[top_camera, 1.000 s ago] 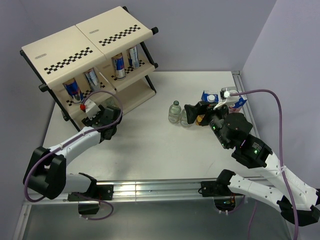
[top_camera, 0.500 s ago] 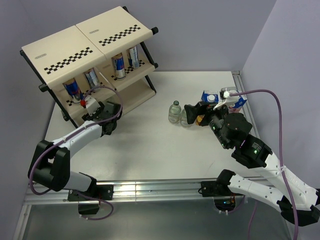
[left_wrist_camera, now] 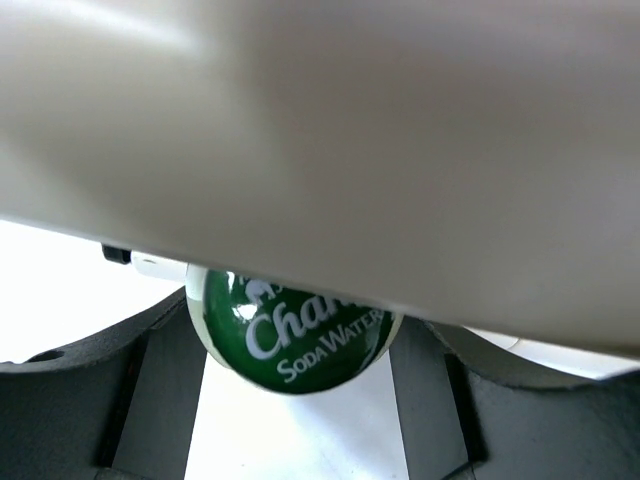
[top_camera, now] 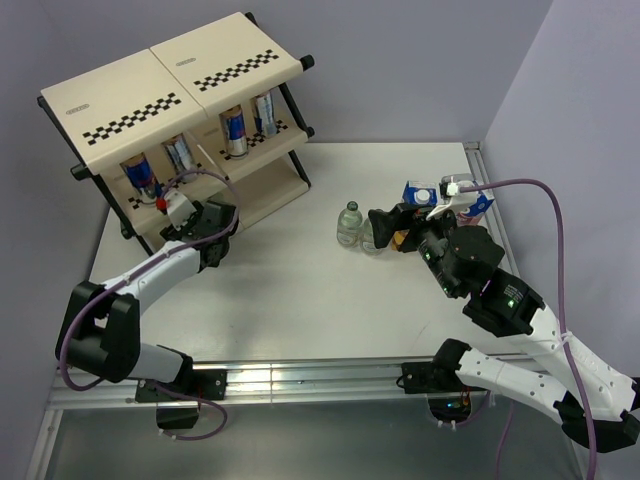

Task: Place and organize the beverage onto the shelf
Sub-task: Adjust the drink.

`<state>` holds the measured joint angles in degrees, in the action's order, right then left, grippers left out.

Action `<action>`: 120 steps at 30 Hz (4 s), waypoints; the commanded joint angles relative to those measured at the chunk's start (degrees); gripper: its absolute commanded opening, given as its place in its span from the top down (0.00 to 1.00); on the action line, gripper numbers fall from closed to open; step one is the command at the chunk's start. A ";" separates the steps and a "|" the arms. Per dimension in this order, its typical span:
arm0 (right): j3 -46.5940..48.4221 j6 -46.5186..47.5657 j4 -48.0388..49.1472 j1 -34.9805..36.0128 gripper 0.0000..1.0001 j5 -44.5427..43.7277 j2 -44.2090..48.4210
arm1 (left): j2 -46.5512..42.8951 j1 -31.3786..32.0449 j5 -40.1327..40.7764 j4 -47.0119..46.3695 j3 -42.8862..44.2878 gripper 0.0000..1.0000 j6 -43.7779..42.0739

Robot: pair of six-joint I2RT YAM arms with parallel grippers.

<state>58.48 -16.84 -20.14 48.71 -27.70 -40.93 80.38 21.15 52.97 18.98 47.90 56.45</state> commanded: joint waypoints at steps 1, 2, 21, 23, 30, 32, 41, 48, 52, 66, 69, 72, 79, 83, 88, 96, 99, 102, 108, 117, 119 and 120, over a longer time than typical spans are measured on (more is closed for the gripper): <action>-0.47 0.32 1.86 -0.28 0.00 0.02 0.15 | -3.29 -1.37 3.02 -10.01 -0.08 1.00 -2.30; -0.38 0.32 1.86 -0.28 0.00 0.11 0.15 | -3.65 -1.37 3.28 -11.32 -0.52 1.00 -2.48; -1.61 -0.03 2.39 -0.28 0.00 1.16 0.32 | -0.23 -1.37 9.43 -16.35 -2.90 1.00 -1.62; -1.70 -0.12 2.21 -0.28 0.00 1.16 0.32 | 1.44 -1.37 9.17 -15.73 -2.20 1.00 -1.25; -1.79 -0.03 2.12 -0.28 0.00 1.34 0.50 | 1.62 -1.46 8.29 -13.02 -1.32 0.95 1.03; -1.88 -0.21 2.39 -0.37 0.00 1.51 0.50 | 1.54 -1.46 8.20 -11.69 -0.97 0.89 1.56; -1.70 -0.39 2.30 -0.28 0.00 1.78 0.15 | 2.59 -1.46 6.01 -8.53 0.26 0.73 2.97; -1.96 -0.30 2.21 -0.28 0.00 1.69 0.41 | 4.00 -1.46 5.83 -5.36 2.81 0.69 4.37; -2.05 -0.21 2.12 -0.28 0.00 1.78 0.41 | 4.08 -1.46 6.09 -3.17 4.04 0.75 5.78; -2.14 -0.21 2.04 -0.37 0.00 2.04 0.23 | 3.91 -1.46 7.06 0.44 5.63 0.89 8.42; -2.23 -0.30 2.21 -0.28 0.00 2.13 0.23 | 4.17 -1.55 7.32 1.23 5.98 0.91 9.03; -2.32 -0.30 2.12 -0.28 0.00 2.21 0.41 | 4.70 -1.63 7.76 2.20 6.33 0.94 9.91; -2.40 -0.03 2.21 -0.28 0.00 2.30 0.23 | 4.26 -1.72 7.50 1.76 6.16 0.96 9.65; -2.23 -0.12 2.21 -0.28 0.00 2.48 0.06 | 3.47 -1.72 7.50 1.14 5.80 0.98 8.69; -2.32 -0.03 2.21 -0.28 0.00 2.48 -0.03 | 2.50 -1.72 6.89 0.09 5.54 1.00 7.54; -2.67 -0.12 2.39 -0.37 0.00 2.74 0.06 | -1.09 -1.55 5.31 0.89 5.37 1.00 6.14; -2.84 -0.30 2.65 -0.37 0.00 2.83 -0.29 | -4.95 -1.28 2.68 -4.19 2.21 1.00 2.19; -2.84 -0.38 2.56 -0.28 0.00 3.09 -0.56 | -7.94 -1.20 -0.92 -7.37 0.27 1.00 -2.03; -2.67 -0.47 2.74 -0.28 0.00 3.53 -0.65 | -8.57 -0.76 -5.15 -5.18 0.88 1.00 -6.08; -2.49 0.76 1.77 -0.28 0.00 4.94 -1.26 | -13.49 4.25 -13.85 -1.23 -0.61 1.00 -11.27; -2.49 0.76 1.86 -0.37 0.00 5.29 -1.44 | -15.33 5.83 -17.26 -0.97 -1.31 1.00 -13.11; -2.49 0.67 1.69 -0.28 0.00 5.99 -1.52 | -17.43 6.36 -19.55 -1.23 -1.49 1.00 -13.81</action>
<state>55.83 -16.84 -19.97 48.71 -23.00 -42.24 69.36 25.76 36.91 22.17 45.15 46.17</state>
